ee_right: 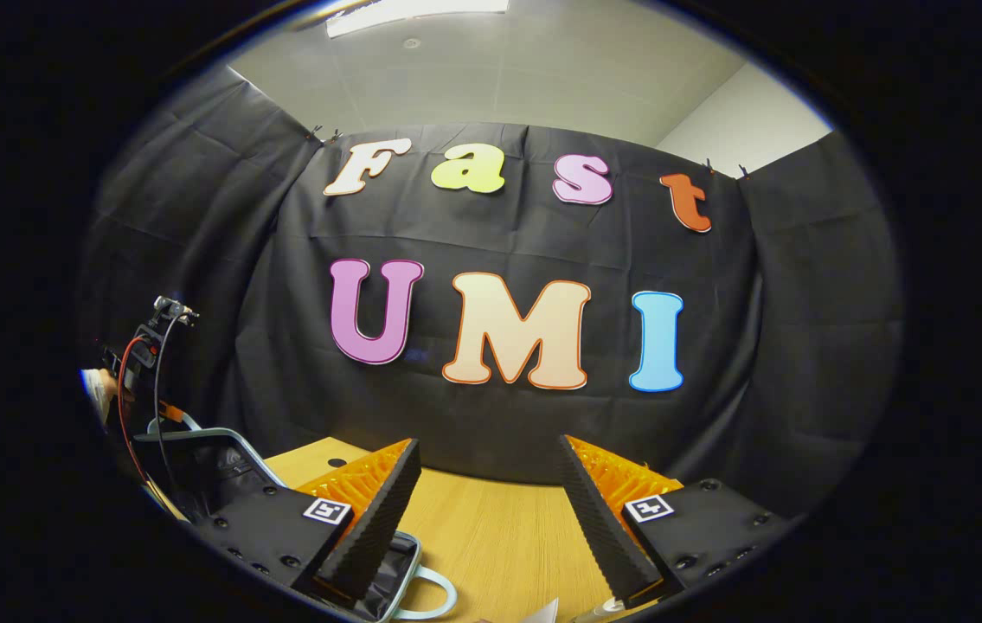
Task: First open the suitcase, pack the skin care products into it, and then close the suitcase.
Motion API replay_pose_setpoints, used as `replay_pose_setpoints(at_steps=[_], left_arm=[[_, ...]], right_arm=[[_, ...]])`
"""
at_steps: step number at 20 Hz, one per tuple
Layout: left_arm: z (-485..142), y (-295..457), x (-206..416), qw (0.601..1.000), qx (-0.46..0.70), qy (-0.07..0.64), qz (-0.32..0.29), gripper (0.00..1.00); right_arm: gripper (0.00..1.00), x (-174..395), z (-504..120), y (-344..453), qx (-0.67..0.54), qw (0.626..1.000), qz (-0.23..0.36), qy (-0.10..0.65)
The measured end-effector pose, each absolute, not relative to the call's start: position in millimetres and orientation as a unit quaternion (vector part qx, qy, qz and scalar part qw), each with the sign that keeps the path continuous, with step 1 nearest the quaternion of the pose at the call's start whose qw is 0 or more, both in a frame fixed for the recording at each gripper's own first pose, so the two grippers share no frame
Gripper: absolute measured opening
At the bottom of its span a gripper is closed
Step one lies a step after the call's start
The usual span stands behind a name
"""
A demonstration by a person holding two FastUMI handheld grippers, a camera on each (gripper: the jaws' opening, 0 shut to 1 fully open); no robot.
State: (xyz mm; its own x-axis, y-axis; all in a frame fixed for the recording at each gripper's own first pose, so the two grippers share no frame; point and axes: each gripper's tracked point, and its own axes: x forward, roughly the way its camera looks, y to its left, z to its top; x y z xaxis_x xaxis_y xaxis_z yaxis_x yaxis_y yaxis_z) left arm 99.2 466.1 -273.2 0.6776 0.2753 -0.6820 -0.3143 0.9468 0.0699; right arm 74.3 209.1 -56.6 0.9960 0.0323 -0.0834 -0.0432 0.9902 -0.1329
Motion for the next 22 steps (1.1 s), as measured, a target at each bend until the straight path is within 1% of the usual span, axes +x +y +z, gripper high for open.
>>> replay_pose_setpoints(at_steps=[6,9,10,11,12,13,14,16,17,18,21,22], left_arm=[[-324,488,91,0.901,-0.052,0.395,0.173,0.0],[-349,498,85,0.896,-0.05,0.397,0.195,0.0],[-359,502,81,0.893,-0.048,0.401,0.198,0.05],[-367,507,75,0.89,-0.036,0.406,0.206,0.08],[-369,518,72,0.887,-0.013,0.405,0.221,0.13],[-371,523,73,0.889,0.002,0.398,0.226,0.23],[-369,528,75,0.89,0.012,0.389,0.237,0.3],[-361,530,81,0.896,0.008,0.364,0.253,0.6],[-349,526,83,0.902,0.007,0.343,0.263,0.75],[-332,523,84,0.911,0.006,0.316,0.267,0.9],[-274,505,92,0.933,0.02,0.235,0.272,0.89],[-256,492,92,0.939,0.023,0.216,0.267,0.89]], right_arm=[[0.99,73,-62,218,-0.082,0.995,0.018,0.05],[0.99,72,-64,219,-0.084,0.995,0.012,0.055],[0.99,73,-66,218,-0.085,0.995,0.01,0.057],[0.99,74,-67,217,-0.087,0.994,0.008,0.06],[1.0,74,-68,217,-0.089,0.994,0.006,0.063],[1.0,74,-69,217,-0.09,0.994,0.004,0.065],[1.0,72,-69,218,-0.091,0.994,0.004,0.067],[0.99,70,-67,217,-0.097,0.993,0.006,0.066],[1.0,70,-64,217,-0.099,0.993,0.007,0.063],[0.99,69,-60,214,-0.099,0.993,0.009,0.058],[1.0,68,-56,203,-0.093,0.994,0.014,0.051],[0.99,66,-56,198,-0.089,0.995,0.016,0.05]])
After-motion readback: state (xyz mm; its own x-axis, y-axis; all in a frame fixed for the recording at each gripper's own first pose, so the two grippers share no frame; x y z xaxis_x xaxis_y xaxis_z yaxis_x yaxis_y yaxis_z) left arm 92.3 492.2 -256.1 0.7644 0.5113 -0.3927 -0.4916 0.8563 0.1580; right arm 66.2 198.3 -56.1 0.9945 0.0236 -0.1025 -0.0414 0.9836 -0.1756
